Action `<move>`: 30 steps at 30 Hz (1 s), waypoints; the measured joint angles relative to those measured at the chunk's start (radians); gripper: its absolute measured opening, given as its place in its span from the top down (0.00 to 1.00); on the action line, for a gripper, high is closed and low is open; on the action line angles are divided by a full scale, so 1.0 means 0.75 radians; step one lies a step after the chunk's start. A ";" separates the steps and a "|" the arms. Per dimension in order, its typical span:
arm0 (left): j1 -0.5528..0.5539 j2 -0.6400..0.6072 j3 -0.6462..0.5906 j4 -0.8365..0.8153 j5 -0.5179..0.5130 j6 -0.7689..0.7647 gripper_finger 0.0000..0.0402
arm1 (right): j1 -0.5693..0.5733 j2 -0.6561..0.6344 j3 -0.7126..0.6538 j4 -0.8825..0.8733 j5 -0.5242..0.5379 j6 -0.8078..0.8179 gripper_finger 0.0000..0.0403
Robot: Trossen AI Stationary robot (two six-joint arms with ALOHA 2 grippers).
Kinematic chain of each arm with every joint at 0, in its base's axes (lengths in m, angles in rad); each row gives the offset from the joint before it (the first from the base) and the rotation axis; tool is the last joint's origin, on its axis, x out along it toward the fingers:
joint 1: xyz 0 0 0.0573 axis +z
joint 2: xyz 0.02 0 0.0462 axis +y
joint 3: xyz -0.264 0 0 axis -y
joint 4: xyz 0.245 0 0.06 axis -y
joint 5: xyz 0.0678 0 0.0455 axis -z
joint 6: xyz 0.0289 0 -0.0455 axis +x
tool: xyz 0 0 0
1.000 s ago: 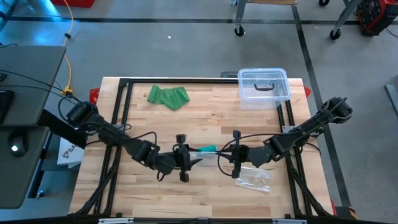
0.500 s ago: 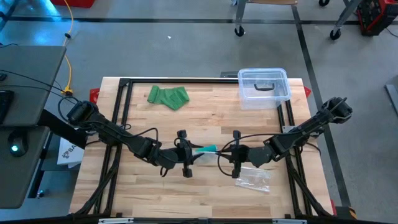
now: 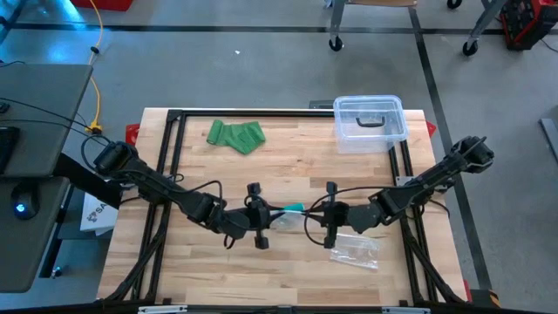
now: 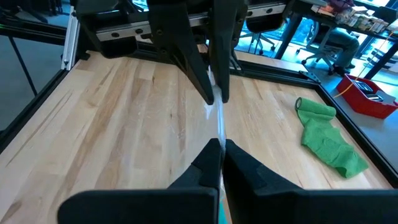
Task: Roll bandage
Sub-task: Open the transparent zip bag
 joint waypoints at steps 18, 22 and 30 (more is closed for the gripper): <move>-0.086 0.000 0.001 -0.252 -0.120 -0.158 0.91 | 0.001 0.000 0.000 0.000 -0.001 0.005 1.00; -0.108 0.000 0.001 -0.305 -0.120 -0.193 0.91 | 0.001 0.000 0.000 0.000 -0.001 0.010 1.00; -0.140 -0.048 0.000 -0.420 -0.119 -0.281 0.91 | 0.002 0.003 0.000 0.008 -0.001 0.025 1.00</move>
